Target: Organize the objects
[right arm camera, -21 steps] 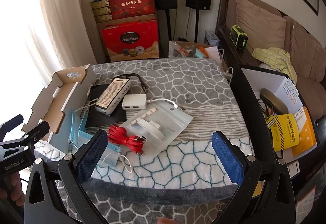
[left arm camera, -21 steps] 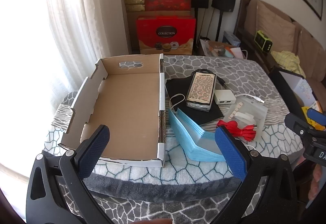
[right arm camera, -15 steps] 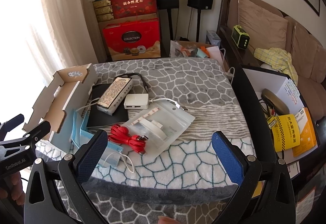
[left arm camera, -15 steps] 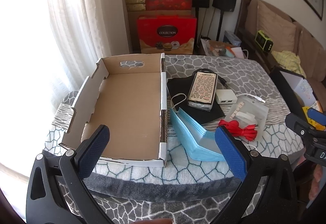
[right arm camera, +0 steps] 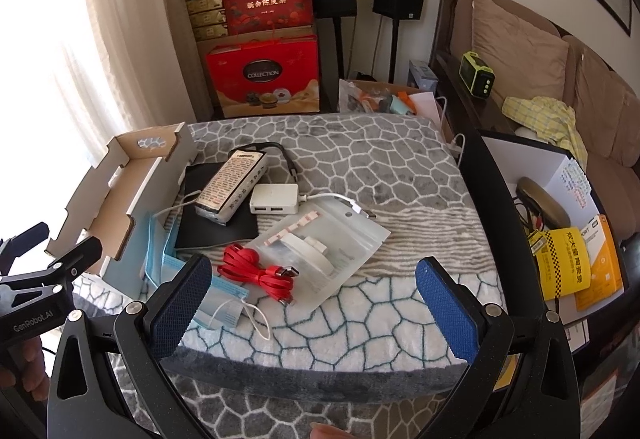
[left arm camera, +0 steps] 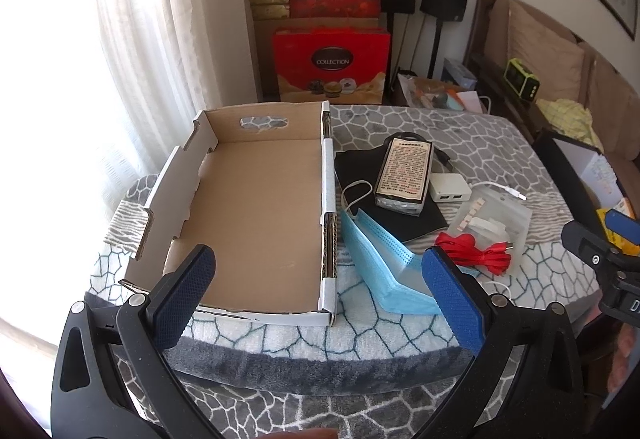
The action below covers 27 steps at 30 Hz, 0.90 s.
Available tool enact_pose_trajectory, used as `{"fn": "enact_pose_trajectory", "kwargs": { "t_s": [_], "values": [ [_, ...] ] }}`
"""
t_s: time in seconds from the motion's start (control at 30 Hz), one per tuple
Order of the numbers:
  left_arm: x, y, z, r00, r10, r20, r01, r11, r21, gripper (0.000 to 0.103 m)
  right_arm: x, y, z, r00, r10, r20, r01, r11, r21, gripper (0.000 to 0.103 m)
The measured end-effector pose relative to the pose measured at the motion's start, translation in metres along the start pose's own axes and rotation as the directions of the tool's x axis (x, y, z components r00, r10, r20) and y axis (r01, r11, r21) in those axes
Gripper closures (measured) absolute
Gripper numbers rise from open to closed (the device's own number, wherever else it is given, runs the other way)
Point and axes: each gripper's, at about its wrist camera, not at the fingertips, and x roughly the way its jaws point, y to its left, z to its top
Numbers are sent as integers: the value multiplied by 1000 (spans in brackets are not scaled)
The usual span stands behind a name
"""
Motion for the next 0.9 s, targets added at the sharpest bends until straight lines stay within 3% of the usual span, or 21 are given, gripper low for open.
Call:
{"fn": "enact_pose_trajectory", "kwargs": {
  "t_s": [0.43, 0.63, 0.9],
  "values": [
    [3, 11, 1, 1000, 10, -4, -10, 1000, -6, 0, 8, 4, 4, 999, 40, -29, -40, 999, -7, 0],
    [9, 34, 5, 1000, -2, -12, 2, 1000, -31, 0, 8, 7, 5, 998, 55, -25, -55, 998, -8, 0],
    [29, 81, 4, 991, 121, -54, -125, 990, -70, 3, 11, 4, 4, 997, 62, -37, -62, 998, 5, 0]
  ]
}}
